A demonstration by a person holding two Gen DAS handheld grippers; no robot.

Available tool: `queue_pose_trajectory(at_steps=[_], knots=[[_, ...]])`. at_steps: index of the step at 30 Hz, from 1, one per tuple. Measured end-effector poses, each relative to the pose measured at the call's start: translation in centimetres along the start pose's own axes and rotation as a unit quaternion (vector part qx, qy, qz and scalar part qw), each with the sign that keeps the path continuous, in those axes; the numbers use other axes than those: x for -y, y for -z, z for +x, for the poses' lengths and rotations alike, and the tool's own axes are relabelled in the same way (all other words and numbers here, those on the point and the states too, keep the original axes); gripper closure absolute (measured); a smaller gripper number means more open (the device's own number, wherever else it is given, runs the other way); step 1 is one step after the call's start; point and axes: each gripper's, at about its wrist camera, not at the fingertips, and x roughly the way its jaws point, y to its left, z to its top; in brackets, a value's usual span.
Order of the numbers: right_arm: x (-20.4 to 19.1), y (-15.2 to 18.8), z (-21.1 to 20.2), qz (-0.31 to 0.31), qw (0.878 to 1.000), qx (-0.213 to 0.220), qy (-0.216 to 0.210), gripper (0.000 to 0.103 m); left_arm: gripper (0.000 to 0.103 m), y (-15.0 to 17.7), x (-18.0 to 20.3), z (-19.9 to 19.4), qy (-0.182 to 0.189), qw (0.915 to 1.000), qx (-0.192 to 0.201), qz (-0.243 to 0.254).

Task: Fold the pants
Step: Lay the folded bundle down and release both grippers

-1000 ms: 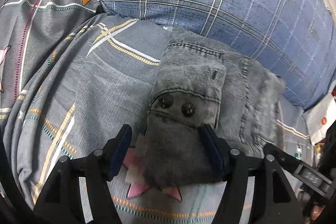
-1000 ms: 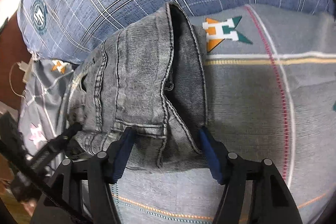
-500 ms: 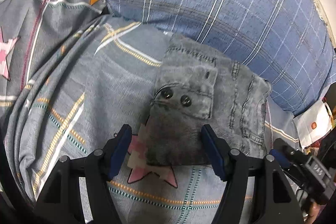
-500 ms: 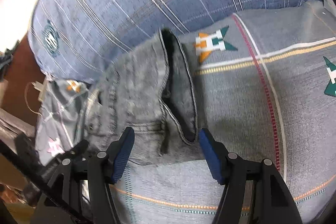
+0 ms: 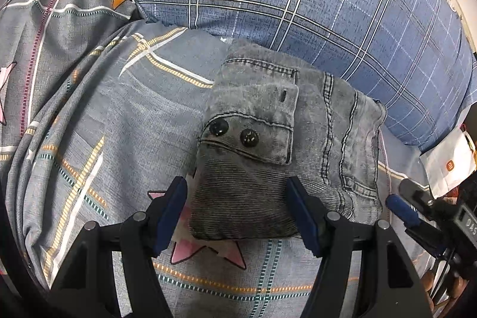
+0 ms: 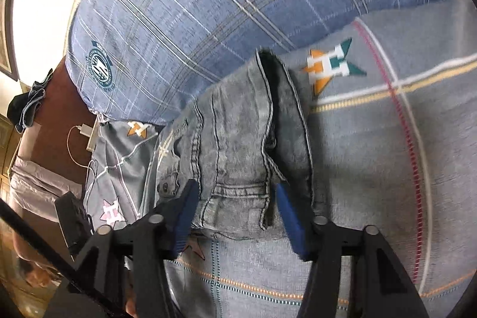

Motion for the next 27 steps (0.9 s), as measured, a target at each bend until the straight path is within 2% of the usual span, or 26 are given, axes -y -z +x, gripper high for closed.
queue_pose_trajectory(at_steps=[5, 8, 9, 11, 14, 16, 19, 23, 25, 27], knots=[[0.1, 0.9, 2.4, -0.012, 0.998, -0.048, 0.047, 0.054, 0.035, 0.4, 0.1, 0.3, -0.007, 1.0, -0.003, 0.005], [0.6, 1.3, 3.5, -0.009, 0.997, -0.059, 0.053, 0.054, 0.035, 0.7, 0.2, 0.9, -0.014, 0.9999, -0.007, 0.008], [0.7, 1.3, 3.7, -0.009, 0.997, -0.059, 0.054, 0.064, 0.035, 0.7, 0.1, 1.0, -0.016, 0.9998, -0.007, 0.008], [0.1, 1.5, 3.6, -0.028, 0.996, -0.05, 0.067, 0.089, 0.035, 0.8, 0.0, 0.7, -0.013, 0.9999, -0.003, 0.003], [-1.2, 1.5, 2.0, -0.053, 0.996, -0.02, 0.072, 0.095, 0.036, 0.7, -0.1, -0.7, 0.003, 0.9998, 0.019, 0.002], [-3.2, 1.4, -0.3, -0.087, 0.994, 0.009, 0.067, 0.096, 0.036, 0.6, 0.0, -1.3, 0.008, 0.9995, 0.028, 0.01], [-4.7, 1.4, -1.6, -0.122, 0.987, 0.03, 0.104, 0.097, 0.036, 0.6, 0.0, -0.5, -0.008, 0.9996, 0.017, 0.019], [-1.4, 1.4, 2.4, -0.105, 0.974, -0.031, 0.2, 0.099, 0.035, 0.7, -0.3, 1.1, -0.013, 0.9998, -0.009, 0.014], [0.3, 1.4, 3.4, -0.072, 0.977, -0.051, 0.194, 0.099, 0.035, 0.7, 0.0, 1.0, -0.02, 0.9995, -0.007, 0.022], [-0.2, 1.1, 2.3, -0.074, 0.981, -0.039, 0.175, 0.097, 0.035, 0.7, 0.0, 0.6, -0.019, 0.9995, -0.003, 0.025]])
